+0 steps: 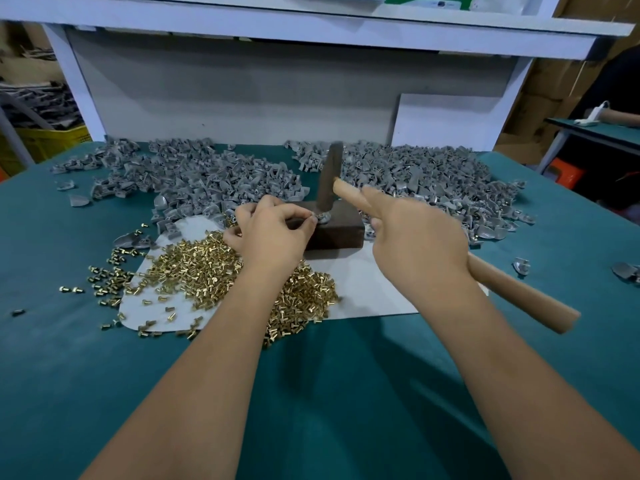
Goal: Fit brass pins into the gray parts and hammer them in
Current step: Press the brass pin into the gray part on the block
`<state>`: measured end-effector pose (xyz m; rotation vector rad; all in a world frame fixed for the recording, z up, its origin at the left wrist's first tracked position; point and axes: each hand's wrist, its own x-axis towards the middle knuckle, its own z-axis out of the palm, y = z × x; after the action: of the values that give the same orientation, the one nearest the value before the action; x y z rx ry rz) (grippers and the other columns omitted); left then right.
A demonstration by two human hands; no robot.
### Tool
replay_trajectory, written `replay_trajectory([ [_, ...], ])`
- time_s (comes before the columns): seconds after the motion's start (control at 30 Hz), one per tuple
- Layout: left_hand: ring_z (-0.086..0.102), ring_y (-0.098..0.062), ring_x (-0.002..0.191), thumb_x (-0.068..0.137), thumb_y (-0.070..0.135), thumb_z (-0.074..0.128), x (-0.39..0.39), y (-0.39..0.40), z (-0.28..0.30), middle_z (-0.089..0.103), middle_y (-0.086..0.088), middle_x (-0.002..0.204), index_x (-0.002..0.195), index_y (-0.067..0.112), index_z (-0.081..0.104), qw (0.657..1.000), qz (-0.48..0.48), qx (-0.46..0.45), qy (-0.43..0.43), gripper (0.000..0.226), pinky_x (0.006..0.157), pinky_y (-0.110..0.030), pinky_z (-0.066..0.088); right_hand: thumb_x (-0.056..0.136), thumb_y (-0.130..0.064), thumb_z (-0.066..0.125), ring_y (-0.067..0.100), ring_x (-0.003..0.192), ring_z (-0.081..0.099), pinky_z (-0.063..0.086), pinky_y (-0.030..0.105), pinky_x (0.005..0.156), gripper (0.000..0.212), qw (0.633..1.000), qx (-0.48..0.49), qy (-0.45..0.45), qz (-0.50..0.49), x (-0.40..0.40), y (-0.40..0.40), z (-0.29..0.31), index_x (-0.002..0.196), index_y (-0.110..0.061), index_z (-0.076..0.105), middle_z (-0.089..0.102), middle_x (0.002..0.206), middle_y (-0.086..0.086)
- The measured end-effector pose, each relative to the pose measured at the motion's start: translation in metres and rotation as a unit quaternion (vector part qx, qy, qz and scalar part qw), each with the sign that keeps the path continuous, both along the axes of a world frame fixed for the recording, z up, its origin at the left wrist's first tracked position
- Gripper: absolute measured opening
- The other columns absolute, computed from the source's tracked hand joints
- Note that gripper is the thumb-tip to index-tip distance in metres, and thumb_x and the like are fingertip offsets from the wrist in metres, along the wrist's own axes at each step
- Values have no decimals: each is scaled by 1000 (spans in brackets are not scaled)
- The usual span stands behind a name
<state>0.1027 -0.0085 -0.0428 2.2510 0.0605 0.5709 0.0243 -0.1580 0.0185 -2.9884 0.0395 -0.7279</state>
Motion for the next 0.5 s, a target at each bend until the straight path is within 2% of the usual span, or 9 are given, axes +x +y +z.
replay_trajectory([
  [0.13,32,-18,121,81,51,74,0,-1,-2,57,19,107,68,46,61,1000,10,9,-13,19,96,-45,18,93,-20,53,22,61,43,31,29,52,56,993,35,-115,-11,0,-2,7,142,-40,34,53,83,-1],
  [0.17,32,-19,121,81,50,74,0,-1,-2,57,19,106,69,46,61,1000,9,9,-12,18,96,-45,18,92,-19,53,23,60,46,31,29,52,57,992,33,-121,-8,-2,-2,5,142,-39,34,56,85,0],
  [0.23,31,-17,121,82,50,74,-1,-1,-1,54,21,104,69,46,62,1000,5,0,-8,18,94,-42,17,93,-17,50,27,66,54,33,30,54,58,998,3,-69,6,-5,0,-1,142,-40,31,61,94,2],
  [0.3,29,-15,120,83,51,72,-1,0,-1,50,22,103,71,46,63,1000,-1,-4,1,16,90,-39,14,95,-17,47,27,70,52,33,31,57,57,1000,-19,-5,10,-3,2,-7,142,-41,28,61,100,2],
  [0.33,28,-14,121,83,51,72,-1,0,-1,50,22,103,70,46,63,1000,-2,-6,5,16,91,-40,15,95,-17,47,26,69,48,32,31,57,56,1000,-12,-2,6,-2,1,-5,142,-42,29,60,99,2],
  [0.43,29,-15,125,82,50,73,0,-2,-1,49,23,104,69,45,63,1000,11,-10,4,17,100,-43,17,94,-18,50,24,63,43,31,31,53,56,997,15,-77,-7,2,-1,3,141,-41,31,49,83,0],
  [0.5,30,-16,125,82,49,74,0,-2,-2,50,22,104,70,45,64,1000,11,-3,-2,16,101,-45,18,93,-18,51,25,61,47,32,30,52,57,994,16,-109,-12,1,-2,3,141,-40,32,47,81,-1],
])
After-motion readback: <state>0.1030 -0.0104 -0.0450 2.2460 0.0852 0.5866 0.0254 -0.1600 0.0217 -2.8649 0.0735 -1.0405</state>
